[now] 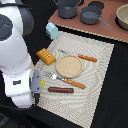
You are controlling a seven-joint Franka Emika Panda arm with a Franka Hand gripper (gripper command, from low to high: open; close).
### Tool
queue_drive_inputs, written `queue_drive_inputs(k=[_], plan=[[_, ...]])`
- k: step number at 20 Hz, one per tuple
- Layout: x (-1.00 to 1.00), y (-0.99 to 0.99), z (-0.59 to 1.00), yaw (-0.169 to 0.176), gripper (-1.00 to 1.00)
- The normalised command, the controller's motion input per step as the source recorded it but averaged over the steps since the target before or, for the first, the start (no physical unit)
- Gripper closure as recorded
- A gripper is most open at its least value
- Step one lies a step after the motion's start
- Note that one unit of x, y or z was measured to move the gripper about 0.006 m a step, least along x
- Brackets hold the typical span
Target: Interact with the objects in diverse but meaningful ways.
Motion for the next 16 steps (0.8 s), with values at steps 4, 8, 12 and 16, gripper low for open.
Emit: queue_drive_inputs(k=[4, 8, 12, 16], plan=[[-0.34, 0.00, 1.00, 0.003, 1.00], [-0.20, 0.02, 1.00, 0.000, 1.00], [0.31, 0.35, 1.00, 0.000, 1.00], [0.77, 0.61, 1.00, 0.000, 1.00]])
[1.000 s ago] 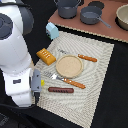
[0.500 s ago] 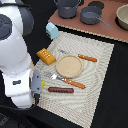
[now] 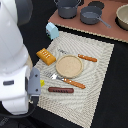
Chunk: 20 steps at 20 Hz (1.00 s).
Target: Interact with the objects in diverse but meaningful ways.
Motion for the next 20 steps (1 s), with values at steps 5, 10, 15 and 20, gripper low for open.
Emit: queue_drive_inputs(k=[5, 10, 15, 20], plan=[[0.75, 0.74, 0.83, 0.000, 1.00], [0.68, 0.77, 0.56, 0.000, 1.00], [0.56, 0.81, 0.11, 0.000, 1.00], [0.53, 0.83, 0.02, 0.000, 1.00]])
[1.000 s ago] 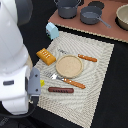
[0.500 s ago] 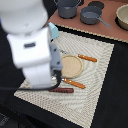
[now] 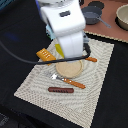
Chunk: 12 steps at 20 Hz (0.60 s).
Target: Interact with the objects in diverse but meaningful ways.
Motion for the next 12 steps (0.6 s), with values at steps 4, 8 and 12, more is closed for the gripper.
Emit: queue_drive_inputs(k=[4, 8, 12], plan=[[0.51, 0.83, 0.01, 0.000, 1.00], [0.45, 0.83, -0.03, 0.000, 1.00], [0.29, 0.82, -0.28, 0.000, 1.00]])
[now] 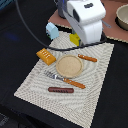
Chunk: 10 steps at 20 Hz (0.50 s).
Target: Interact with the objects in diverse but meaningful ways.
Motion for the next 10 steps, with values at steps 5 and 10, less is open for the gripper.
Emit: queue_drive_inputs(k=[5, 10], plan=[[0.13, 0.67, -0.42, 0.000, 1.00], [0.01, 0.51, -0.48, 0.000, 1.00]])
